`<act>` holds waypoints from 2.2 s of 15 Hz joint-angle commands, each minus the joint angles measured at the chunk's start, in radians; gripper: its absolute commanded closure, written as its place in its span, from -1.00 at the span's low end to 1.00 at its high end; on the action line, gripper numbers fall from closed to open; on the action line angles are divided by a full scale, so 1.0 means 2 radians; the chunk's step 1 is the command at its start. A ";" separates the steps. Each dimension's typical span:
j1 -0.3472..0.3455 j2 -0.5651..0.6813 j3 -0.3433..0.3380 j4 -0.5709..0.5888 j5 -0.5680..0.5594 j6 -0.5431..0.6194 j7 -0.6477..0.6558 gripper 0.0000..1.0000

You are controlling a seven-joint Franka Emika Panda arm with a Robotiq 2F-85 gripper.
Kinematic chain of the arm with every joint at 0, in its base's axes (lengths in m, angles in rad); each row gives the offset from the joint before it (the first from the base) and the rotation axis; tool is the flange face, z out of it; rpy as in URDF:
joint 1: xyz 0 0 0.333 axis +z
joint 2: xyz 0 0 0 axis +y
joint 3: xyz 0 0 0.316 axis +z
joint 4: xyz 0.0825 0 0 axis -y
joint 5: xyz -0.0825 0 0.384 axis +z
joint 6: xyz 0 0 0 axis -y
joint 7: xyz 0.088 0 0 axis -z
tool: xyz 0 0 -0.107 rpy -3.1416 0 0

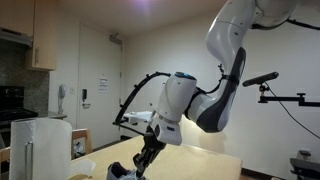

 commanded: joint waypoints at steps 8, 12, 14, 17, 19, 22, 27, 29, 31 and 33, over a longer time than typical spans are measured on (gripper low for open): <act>0.004 0.002 -0.010 0.012 -0.011 0.008 -0.004 1.00; 0.003 0.009 -0.011 0.022 -0.015 0.013 -0.009 1.00; 0.004 0.014 -0.012 0.031 -0.017 0.013 -0.012 1.00; 0.001 0.029 -0.011 0.045 -0.016 0.013 -0.020 1.00; 0.000 0.039 -0.011 0.055 -0.015 0.012 -0.029 1.00; 0.004 0.050 -0.016 0.071 -0.018 0.009 -0.035 1.00; 0.036 0.045 -0.042 0.094 -0.067 0.004 -0.008 1.00; 0.059 0.046 -0.062 0.115 -0.108 0.006 0.019 1.00; 0.072 0.054 -0.073 0.139 -0.145 0.008 0.043 1.00; 0.080 0.061 -0.078 0.157 -0.177 0.006 0.067 1.00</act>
